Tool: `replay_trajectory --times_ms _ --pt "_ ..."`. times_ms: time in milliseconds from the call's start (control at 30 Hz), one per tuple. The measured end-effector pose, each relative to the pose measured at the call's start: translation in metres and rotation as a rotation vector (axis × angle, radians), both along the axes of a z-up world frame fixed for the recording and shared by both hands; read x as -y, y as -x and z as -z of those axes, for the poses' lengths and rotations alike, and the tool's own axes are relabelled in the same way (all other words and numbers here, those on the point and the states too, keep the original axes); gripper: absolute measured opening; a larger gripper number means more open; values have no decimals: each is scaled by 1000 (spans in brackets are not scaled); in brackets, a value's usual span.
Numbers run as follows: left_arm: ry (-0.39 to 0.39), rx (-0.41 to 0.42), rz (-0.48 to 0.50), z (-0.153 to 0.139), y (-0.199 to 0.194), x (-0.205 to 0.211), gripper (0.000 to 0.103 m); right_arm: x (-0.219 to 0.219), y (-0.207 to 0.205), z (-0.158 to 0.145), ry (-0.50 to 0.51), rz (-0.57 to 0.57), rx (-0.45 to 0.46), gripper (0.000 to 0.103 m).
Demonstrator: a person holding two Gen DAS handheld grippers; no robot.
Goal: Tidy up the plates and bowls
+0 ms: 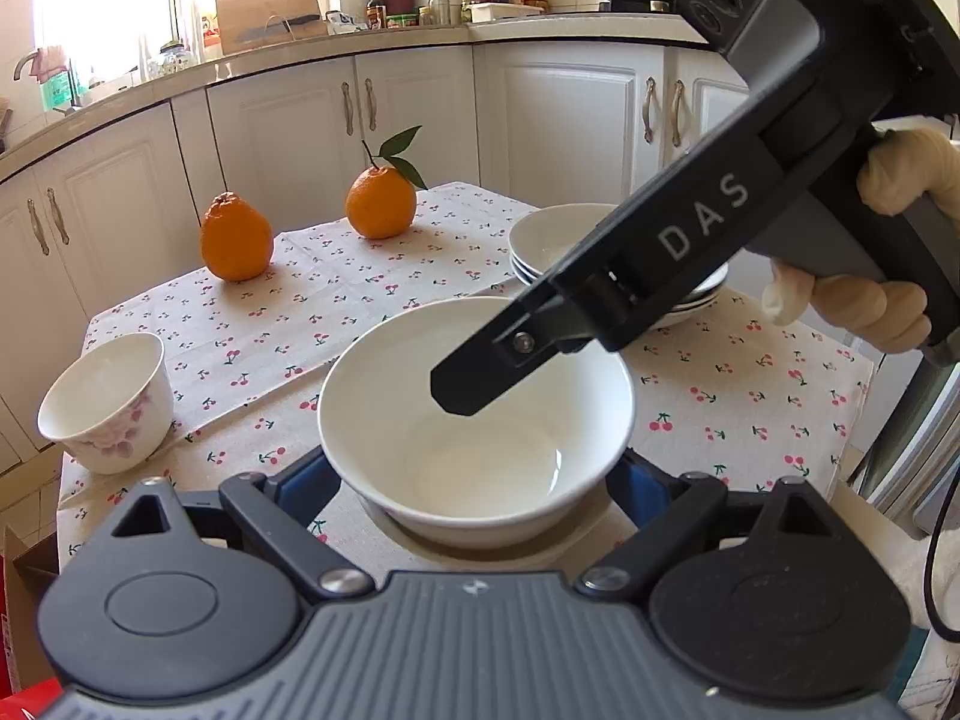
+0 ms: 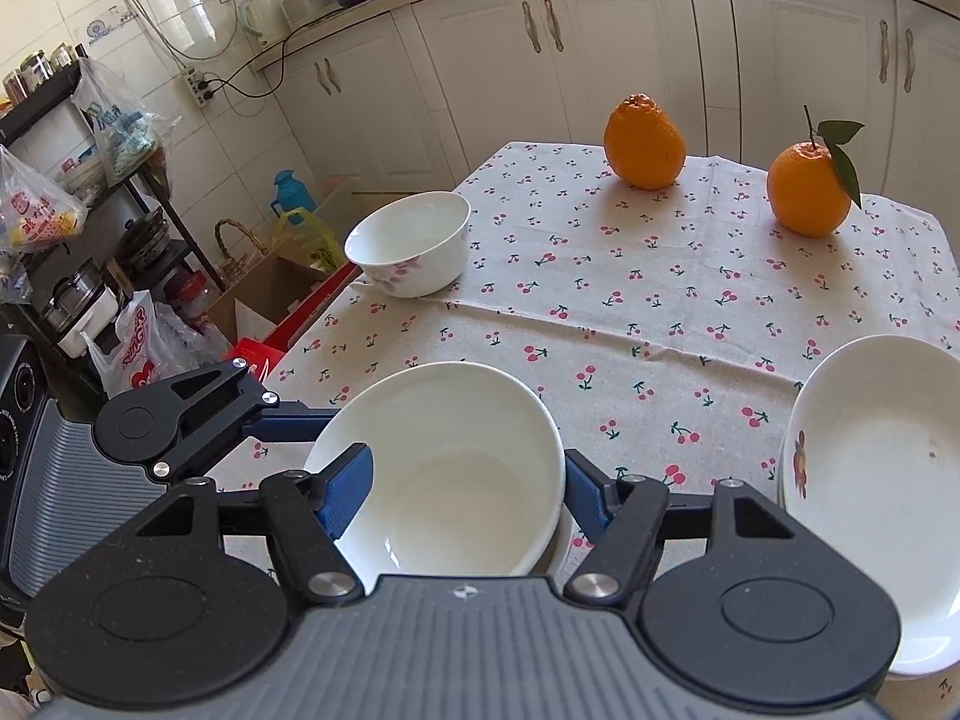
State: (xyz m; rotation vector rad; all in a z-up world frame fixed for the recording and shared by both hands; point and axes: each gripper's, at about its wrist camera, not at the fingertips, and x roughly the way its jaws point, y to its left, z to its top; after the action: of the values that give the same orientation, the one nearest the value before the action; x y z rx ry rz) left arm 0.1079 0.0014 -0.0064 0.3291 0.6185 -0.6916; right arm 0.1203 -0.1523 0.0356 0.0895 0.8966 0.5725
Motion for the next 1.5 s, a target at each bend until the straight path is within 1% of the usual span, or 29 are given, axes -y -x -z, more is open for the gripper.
replay_trajectory --times_ms 267,500,533,600,633,767,833,1033,1133,1267,1367,1500 --pt "17 -13 0 2 -1 -1 94 -1 -1 4 15 3 -5 74" --pt "28 -27 6 3 -3 -3 97 -2 -1 5 16 0 -3 75" --pt "21 -32 11 4 -3 -2 97 -2 -1 5 18 -1 -1 77" --pt "3 -8 12 5 -1 -2 99 -2 1 3 21 -2 17 87" --pt "-3 1 14 4 1 -1 99 -2 2 2 20 -2 27 93" --pt "6 -3 16 1 3 -6 99 -4 4 -3 30 -5 55 101" --pt "0 4 12 0 6 -9 99 -5 5 -4 35 -10 64 103" --pt "-16 19 -3 -5 15 -23 99 -13 4 -8 76 -20 77 103" --pt "-23 31 -30 -8 16 -36 99 -21 0 -11 114 -27 87 103" --pt "-24 54 -100 -11 8 -60 99 -36 -9 -17 153 -57 108 103" --pt "-22 75 -187 -14 -8 -79 99 -51 -21 -23 183 -90 132 103" --pt "-19 102 -286 -12 -37 -100 99 -77 -48 -33 230 -154 163 103"
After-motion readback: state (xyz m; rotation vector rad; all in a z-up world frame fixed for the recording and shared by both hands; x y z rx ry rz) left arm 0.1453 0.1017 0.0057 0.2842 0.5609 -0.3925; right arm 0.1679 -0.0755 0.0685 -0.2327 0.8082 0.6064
